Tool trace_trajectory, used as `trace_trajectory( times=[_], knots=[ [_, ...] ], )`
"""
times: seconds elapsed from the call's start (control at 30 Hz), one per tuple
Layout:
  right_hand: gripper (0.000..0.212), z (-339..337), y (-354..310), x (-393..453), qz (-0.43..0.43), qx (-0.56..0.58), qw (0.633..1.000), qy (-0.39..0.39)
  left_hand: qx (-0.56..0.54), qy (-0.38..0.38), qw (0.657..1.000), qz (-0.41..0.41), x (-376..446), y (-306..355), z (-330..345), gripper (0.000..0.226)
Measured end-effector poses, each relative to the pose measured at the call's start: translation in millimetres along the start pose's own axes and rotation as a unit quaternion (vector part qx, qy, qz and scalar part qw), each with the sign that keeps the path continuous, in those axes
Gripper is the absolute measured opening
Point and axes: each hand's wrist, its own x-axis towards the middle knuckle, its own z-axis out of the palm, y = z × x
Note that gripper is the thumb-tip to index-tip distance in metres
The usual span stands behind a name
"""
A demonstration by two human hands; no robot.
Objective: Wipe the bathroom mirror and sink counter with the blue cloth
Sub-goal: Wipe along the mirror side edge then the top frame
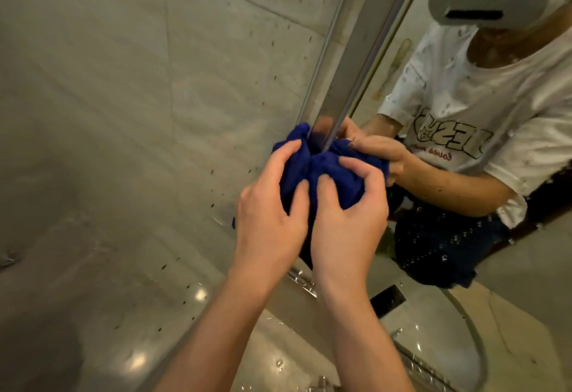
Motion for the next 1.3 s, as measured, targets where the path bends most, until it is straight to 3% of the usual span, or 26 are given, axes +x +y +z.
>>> trace_trajectory(
  times=[0.13, 0.37, 0.47, 0.7, 0.9, 1.03, 1.1, 1.23, 1.3],
  knots=[
    [0.022, 0, 10, -13, 0.001, -0.019, 1.000, -0.014, 0.011, -0.016, 1.000, 0.007, -12, -14, 6, 0.054],
    [0.021, -1, 17, -13, 0.052, -0.052, 0.996, -0.044, 0.006, -0.094, 0.993, -0.070, -25, -21, -4, 0.068],
    [0.021, -6, -9, 0, 0.041, -0.036, 0.997, -0.049, 0.009, -0.065, 0.996, -0.064, -11, 3, -4, 0.065],
    [0.017, -17, -72, 44, -0.064, -0.004, 0.997, -0.036, 0.000, -0.007, 0.998, 0.066, 38, 60, 4, 0.062],
    [0.019, -10, -30, 18, -0.017, -0.083, 0.995, -0.044, 0.060, 0.000, 0.998, 0.020, 8, 17, 16, 0.060],
    [0.020, -9, -34, 19, 0.003, -0.101, 0.993, -0.066, 0.051, 0.002, 0.998, -0.039, 4, 27, 13, 0.058],
    [0.020, -12, -56, 26, -0.022, -0.098, 0.993, -0.061, 0.037, 0.003, 0.999, -0.032, 14, 50, 8, 0.058],
    [0.016, -21, -128, 73, -0.127, -0.047, 0.991, -0.010, 0.002, 0.061, 0.995, 0.073, 68, 119, -1, 0.057],
    [0.015, -24, -153, 92, -0.163, -0.043, 0.985, -0.014, 0.003, 0.072, 0.995, 0.076, 89, 144, 0, 0.057]
  ],
)
